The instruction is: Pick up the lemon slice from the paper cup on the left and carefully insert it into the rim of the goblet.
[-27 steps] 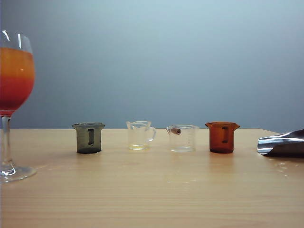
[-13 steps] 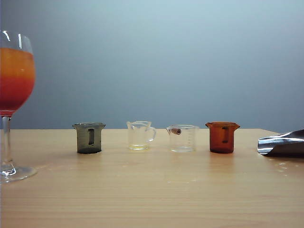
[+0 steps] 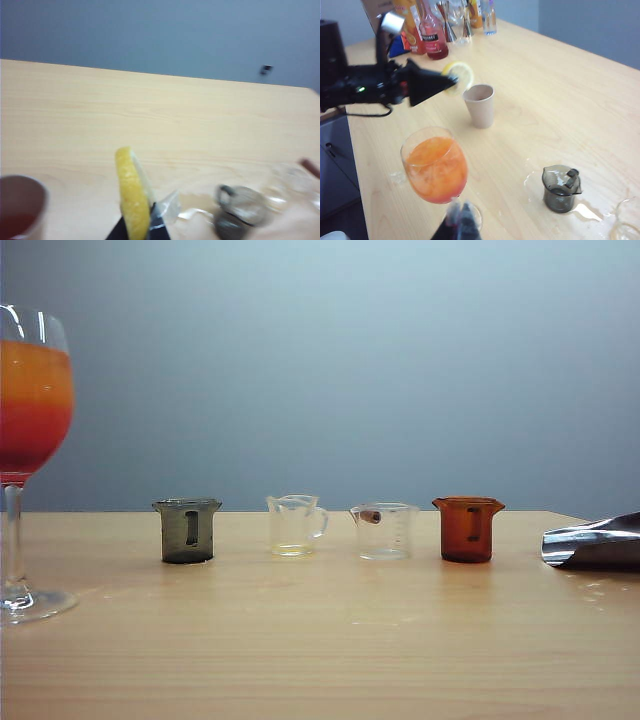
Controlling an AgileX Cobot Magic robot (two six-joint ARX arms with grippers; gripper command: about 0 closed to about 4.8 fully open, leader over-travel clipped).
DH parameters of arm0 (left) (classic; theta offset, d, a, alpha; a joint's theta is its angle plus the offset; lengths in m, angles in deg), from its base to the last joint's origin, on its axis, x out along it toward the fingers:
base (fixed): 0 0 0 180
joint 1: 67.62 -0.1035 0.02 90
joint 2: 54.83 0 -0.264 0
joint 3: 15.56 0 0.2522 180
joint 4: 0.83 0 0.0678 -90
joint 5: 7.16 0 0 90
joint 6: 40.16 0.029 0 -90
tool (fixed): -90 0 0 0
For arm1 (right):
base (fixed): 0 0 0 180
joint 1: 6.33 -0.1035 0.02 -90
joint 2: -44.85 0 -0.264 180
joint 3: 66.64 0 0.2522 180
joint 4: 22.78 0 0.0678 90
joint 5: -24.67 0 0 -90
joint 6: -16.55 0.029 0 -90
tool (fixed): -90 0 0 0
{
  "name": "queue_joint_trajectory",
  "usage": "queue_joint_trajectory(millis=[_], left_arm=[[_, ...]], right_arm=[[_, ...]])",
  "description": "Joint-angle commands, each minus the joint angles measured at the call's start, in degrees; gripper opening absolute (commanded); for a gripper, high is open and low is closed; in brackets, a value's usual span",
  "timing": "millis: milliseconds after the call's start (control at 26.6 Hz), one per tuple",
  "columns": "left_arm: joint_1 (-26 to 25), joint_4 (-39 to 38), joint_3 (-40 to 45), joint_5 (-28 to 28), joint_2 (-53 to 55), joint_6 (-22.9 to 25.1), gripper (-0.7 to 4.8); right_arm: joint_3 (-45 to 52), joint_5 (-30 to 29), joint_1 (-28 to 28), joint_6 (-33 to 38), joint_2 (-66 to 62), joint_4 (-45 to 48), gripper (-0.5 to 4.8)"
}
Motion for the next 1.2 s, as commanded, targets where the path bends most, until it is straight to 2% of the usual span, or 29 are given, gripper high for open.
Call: queue_joint_trajectory(millis=[38,151,301,452,527,715,753,828,978,1091,1129,1204], left_arm=[[-0.1,-5.0,-0.2,-10.4,-5.8,-0.4,-0.06],[-0.1,-7.8,-0.2,-14.7,-12.9,-0.4,-0.06],[-0.1,-12.9,-0.2,-16.7,-21.6,-0.3,-0.06],[-0.1,-23.1,-0.2,-17.7,-26.6,-0.1,-0.06],[-0.1,-27.1,-0.2,-17.7,-27.9,3.0,-0.06],[-0.1,-31.9,-0.5,-17.4,-28.3,5.4,-0.06],[-0.1,-34.3,-0.8,-17.2,-28.4,9.0,-0.06],[-0.1,-36.0,-0.9,-17.1,-28.4,12.2,-0.06],[-0.1,-37.2,-0.9,-15.4,-28.4,13.5,-0.06],[-0.1,-40.3,-0.8,-13.9,-28.4,16.9,-0.06],[-0.1,-40.3,-0.8,-13.6,-28.4,16.8,-0.06],[-0.1,-40.3,-0.8,-13.3,-28.4,16.8,-0.06]], right_arm=[[-0.3,-2.6,1.0,-0.2,1.1,-0.9,-0.07],[-0.3,-4.5,0.8,-0.2,1.4,-2.1,-0.07],[-0.3,-5.7,0.6,-0.4,1.4,-2.1,-0.07],[-0.3,-6.6,0.6,-0.4,1.6,-3.8,-0.07],[-0.3,-8.2,0.6,-0.4,1.6,-4.8,-0.07],[-0.3,-8.1,0.6,-0.4,1.6,-4.8,-0.07],[-0.3,-8.1,0.6,-0.6,1.6,-4.7,-0.07],[-0.3,-8.0,0.6,-1.9,1.6,-4.6,-0.07],[-0.3,-8.5,0.5,-1.3,1.6,-4.7,-0.07],[-0.3,-7.1,-2.5,0.5,1.5,-4.6,-0.07],[-0.3,-5.2,-4.5,0.1,1.5,-4.5,-0.07],[-0.3,-5.1,-6.3,-0.2,1.4,-4.1,-0.07]])
